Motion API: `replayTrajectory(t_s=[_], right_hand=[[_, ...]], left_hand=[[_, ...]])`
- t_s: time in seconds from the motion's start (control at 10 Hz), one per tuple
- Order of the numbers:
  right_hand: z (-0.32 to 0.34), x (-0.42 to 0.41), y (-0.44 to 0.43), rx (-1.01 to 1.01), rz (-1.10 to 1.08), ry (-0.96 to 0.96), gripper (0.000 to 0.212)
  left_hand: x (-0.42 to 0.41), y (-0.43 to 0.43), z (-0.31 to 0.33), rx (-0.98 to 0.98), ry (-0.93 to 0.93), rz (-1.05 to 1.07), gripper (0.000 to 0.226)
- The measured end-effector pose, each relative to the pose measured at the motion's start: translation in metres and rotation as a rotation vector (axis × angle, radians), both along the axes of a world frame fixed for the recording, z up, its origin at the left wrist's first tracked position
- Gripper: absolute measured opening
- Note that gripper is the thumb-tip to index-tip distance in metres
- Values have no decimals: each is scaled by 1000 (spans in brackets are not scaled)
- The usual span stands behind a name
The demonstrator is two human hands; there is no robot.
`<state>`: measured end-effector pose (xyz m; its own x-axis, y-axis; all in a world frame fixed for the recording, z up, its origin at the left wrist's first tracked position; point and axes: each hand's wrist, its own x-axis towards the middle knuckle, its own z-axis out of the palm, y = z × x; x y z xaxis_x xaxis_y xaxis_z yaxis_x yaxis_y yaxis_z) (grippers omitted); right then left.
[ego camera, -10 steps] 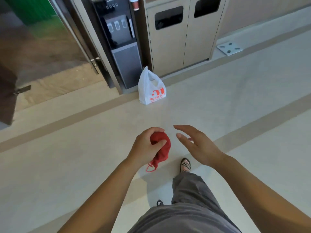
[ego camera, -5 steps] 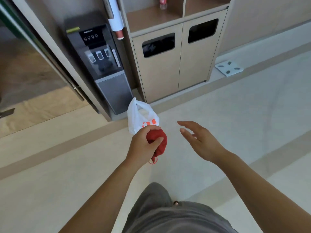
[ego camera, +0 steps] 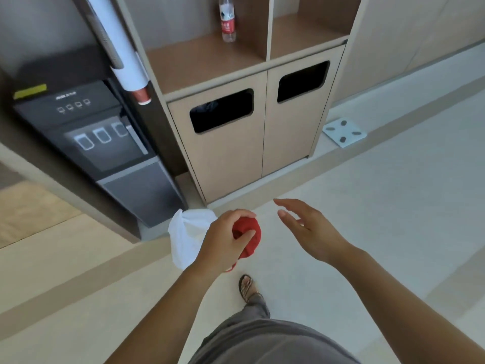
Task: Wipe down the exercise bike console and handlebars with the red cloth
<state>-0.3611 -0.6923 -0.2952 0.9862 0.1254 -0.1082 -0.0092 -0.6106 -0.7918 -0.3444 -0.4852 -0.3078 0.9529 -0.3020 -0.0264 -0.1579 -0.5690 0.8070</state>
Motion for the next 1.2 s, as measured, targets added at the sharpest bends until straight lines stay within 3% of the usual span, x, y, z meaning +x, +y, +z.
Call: replayTrajectory(t_s=[0.3, 0.5, 0.7, 0.9, 1.0, 1.1, 1.2], right_hand=[[25, 206, -17, 62, 3, -25, 57], [32, 338, -24, 177, 16, -22, 45], [47, 483, -19, 139, 233, -59, 54], [79, 601, -13, 139, 409, -157, 34], [88, 644, -11, 96, 460, -163, 52], [89, 669, -7, 87, 530, -170, 50], [84, 681, -3, 137, 570, -131, 54]], left_hand=[[214, -22, 35, 104, -63, -34, 28], [322, -22, 31, 16, -32, 40, 25], [437, -28, 54, -48, -108, 199, 32], [552, -22, 108, -71, -326, 363, 30], [592, -14, 111, 122, -368, 415, 35], [601, -7, 94, 285, -205, 415, 47], [595, -4, 75, 335, -180, 448, 45]])
